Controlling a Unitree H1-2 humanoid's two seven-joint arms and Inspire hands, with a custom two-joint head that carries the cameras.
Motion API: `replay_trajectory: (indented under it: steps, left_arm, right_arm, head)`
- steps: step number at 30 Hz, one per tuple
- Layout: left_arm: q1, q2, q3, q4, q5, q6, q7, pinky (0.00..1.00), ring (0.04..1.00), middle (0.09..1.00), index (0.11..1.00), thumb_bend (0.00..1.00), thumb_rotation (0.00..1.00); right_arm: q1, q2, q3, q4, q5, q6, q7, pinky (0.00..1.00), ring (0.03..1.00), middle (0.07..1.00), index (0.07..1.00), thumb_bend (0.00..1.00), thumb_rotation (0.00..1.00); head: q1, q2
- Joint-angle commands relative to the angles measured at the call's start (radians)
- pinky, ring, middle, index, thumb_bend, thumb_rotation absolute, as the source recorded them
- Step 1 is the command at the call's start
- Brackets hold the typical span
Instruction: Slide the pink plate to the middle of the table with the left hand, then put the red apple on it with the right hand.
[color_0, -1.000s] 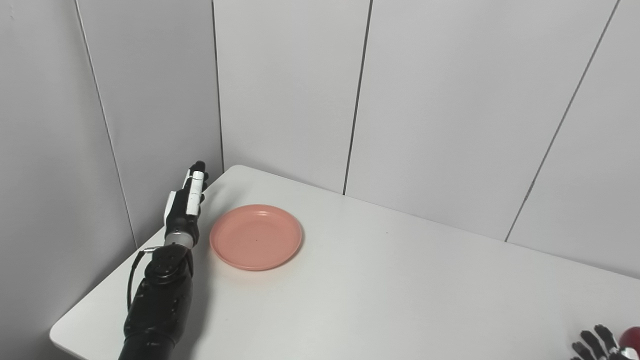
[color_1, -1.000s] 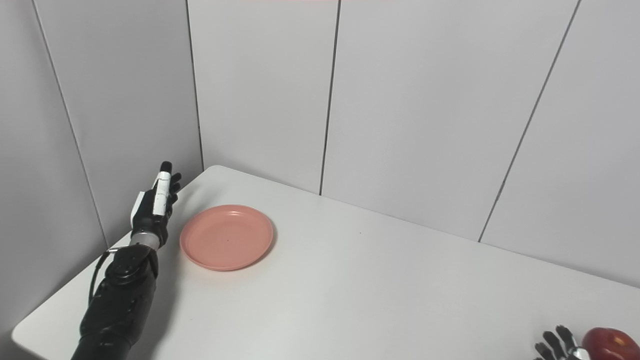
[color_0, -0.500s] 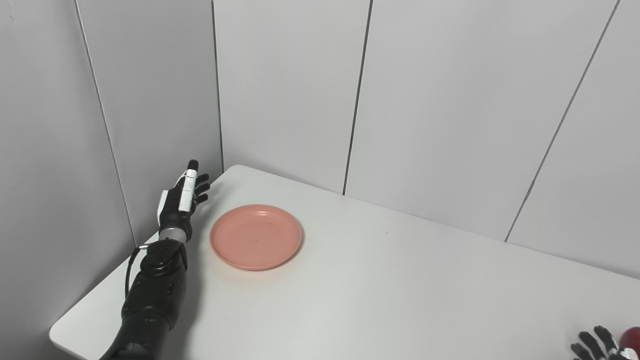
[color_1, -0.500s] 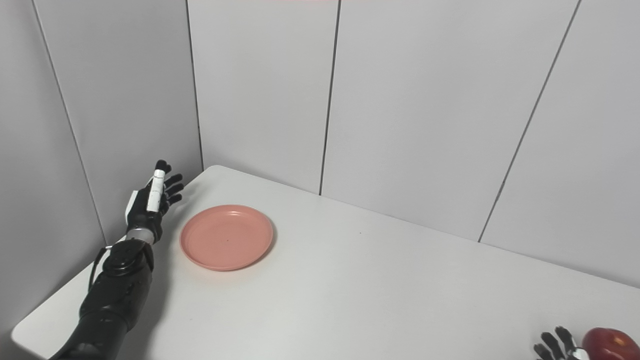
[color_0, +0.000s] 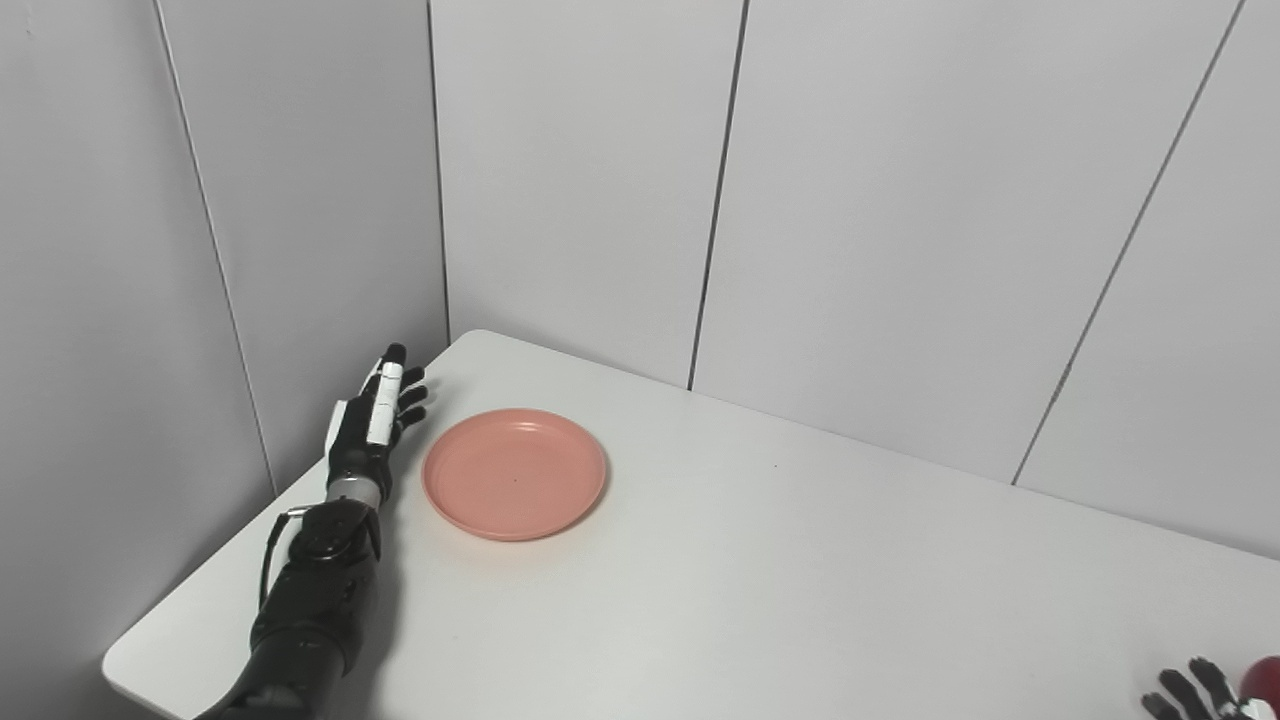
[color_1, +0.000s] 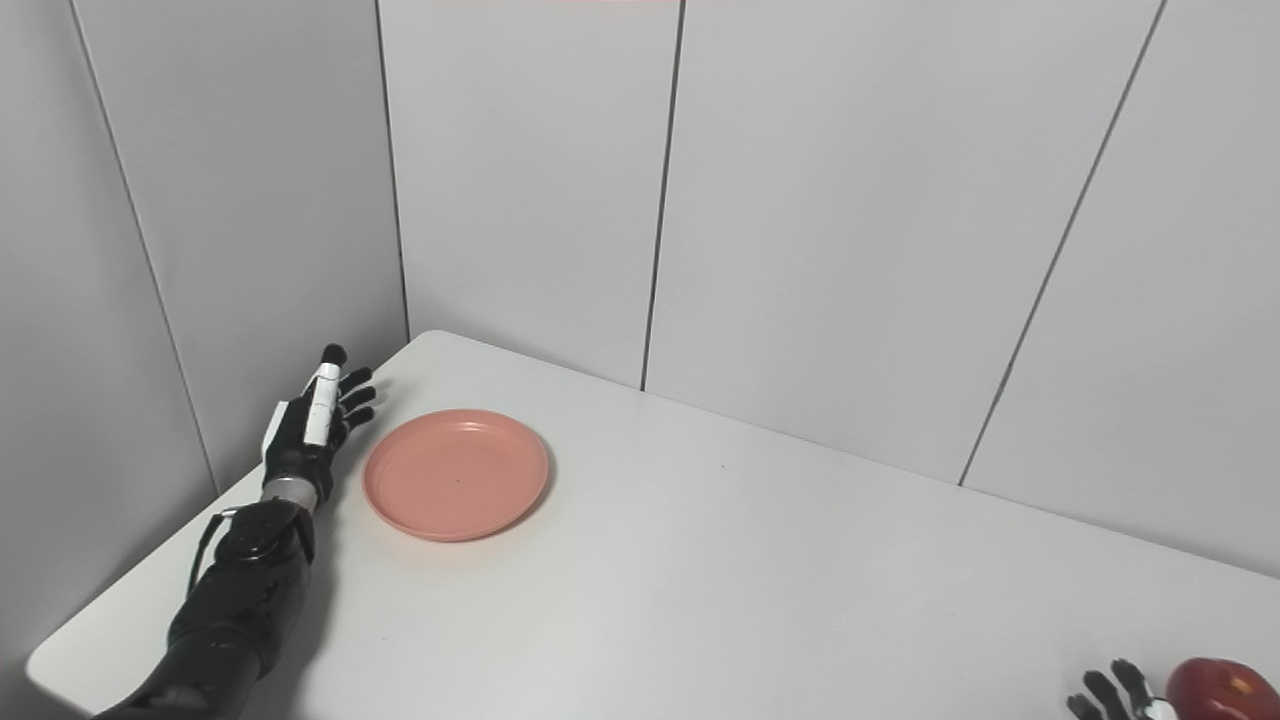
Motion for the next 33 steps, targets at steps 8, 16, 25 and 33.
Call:
replay_trajectory:
  steps: [8,16,25,33]
  left_arm:
    - [-0.034,-0.058,-0.041,-0.073,-0.014,0.049,-0.016,0.8,0.823,0.851,0.908,0.98,0.92]
    - [-0.01,-0.113,-0.095,-0.152,0.017,0.121,-0.014,0.82,0.825,0.84,0.901,0.98,0.93]
    - [0.011,-0.144,-0.145,-0.128,0.028,0.117,-0.048,0.86,0.856,0.873,0.941,0.94,0.9]
    - [0.038,-0.171,-0.184,-0.158,0.025,0.124,-0.084,0.87,0.875,0.894,0.962,0.87,0.9]
  right_arm:
    - [0.0,-0.003,0.008,-0.028,-0.001,0.045,0.002,1.0,0.954,0.967,1.0,0.69,1.0]
    - [0.001,0.0,0.006,-0.042,-0.003,0.055,-0.006,1.0,0.957,0.967,1.0,0.68,1.0]
    - [-0.001,-0.001,0.011,-0.043,-0.005,0.066,-0.009,1.0,0.964,0.983,1.0,0.7,1.0]
    - [-0.003,-0.002,0.016,-0.033,-0.006,0.049,-0.001,1.0,0.971,0.983,1.0,0.72,1.0]
  head:
    - [-0.003,0.006]
    - [-0.009,0.015]
    - [-0.024,0.018]
    - [-0.032,0.023]
